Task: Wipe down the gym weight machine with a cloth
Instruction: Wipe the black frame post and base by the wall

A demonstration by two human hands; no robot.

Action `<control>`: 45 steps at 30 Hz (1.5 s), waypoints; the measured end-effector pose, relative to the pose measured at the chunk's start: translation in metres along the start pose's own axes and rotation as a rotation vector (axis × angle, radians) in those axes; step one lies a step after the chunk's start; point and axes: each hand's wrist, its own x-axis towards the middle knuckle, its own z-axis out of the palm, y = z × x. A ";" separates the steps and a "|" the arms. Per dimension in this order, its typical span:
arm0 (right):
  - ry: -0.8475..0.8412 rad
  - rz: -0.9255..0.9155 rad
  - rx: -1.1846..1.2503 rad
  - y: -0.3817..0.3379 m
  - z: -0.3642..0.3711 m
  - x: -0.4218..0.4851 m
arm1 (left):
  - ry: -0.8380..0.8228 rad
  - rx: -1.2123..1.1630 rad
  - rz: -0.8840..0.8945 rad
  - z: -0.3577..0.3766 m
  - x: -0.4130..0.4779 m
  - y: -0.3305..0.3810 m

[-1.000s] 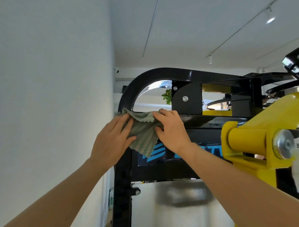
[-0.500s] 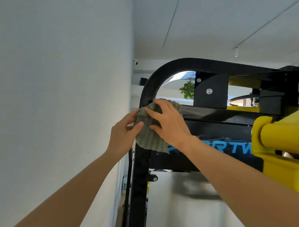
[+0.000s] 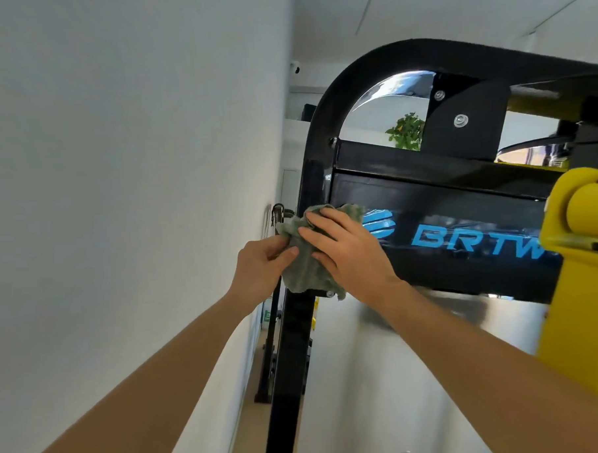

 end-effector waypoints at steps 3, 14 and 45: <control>-0.003 -0.004 0.005 -0.012 0.010 -0.021 | -0.032 -0.059 -0.093 0.000 -0.022 -0.021; -0.020 -0.005 0.037 -0.052 0.039 -0.075 | 0.076 -0.261 -0.321 0.018 -0.078 -0.060; -0.239 0.262 0.232 -0.192 0.114 -0.272 | 0.001 -0.237 -0.650 0.041 -0.235 -0.187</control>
